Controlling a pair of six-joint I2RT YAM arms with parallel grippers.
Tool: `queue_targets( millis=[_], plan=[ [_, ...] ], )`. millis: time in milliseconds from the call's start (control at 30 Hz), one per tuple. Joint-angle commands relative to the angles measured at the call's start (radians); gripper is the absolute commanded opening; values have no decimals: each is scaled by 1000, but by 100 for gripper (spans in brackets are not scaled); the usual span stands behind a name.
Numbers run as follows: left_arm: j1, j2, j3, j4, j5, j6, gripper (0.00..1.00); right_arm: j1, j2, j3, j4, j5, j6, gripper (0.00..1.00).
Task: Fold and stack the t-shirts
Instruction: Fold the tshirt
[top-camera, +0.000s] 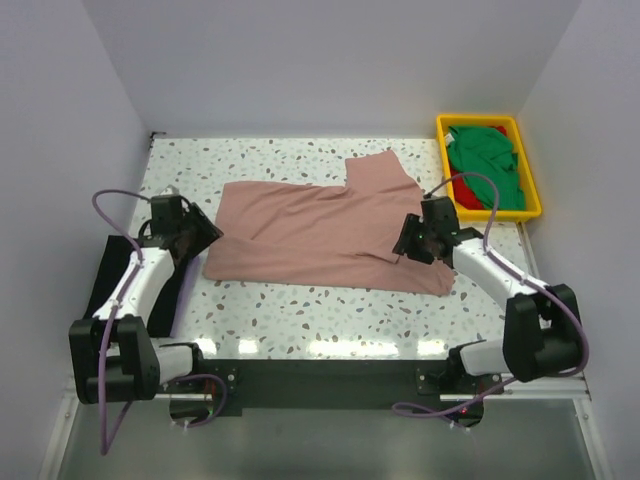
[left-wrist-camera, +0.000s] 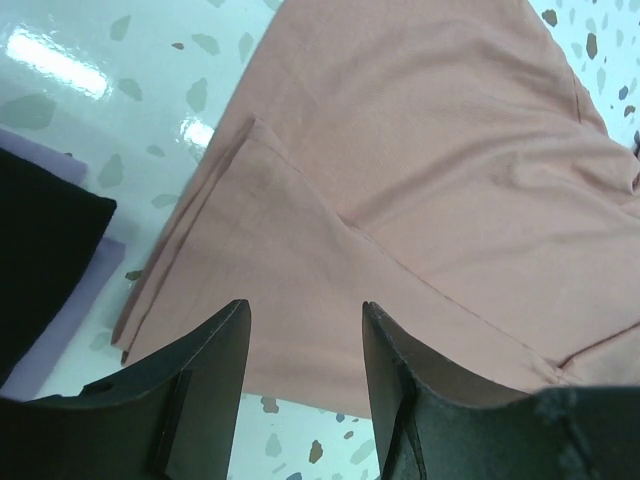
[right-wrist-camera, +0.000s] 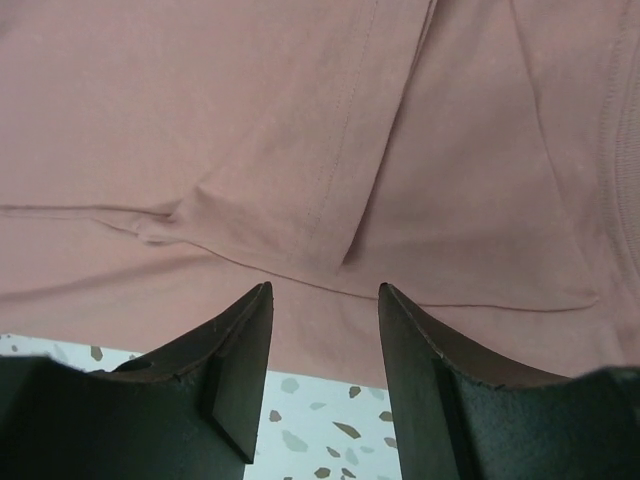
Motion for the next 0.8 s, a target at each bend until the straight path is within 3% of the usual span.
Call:
queue_targets(
  millis=[0,500,767],
  plan=[
    [-10,10,51,41,65,77,53,18,34,19,103,47,33,50],
    [-10,122,128,54,116,118,51,44,161,-21,196,38,87,48],
    [-10,153,130,60,115,126,51,61,195,1,203,38,101,37]
  ],
)
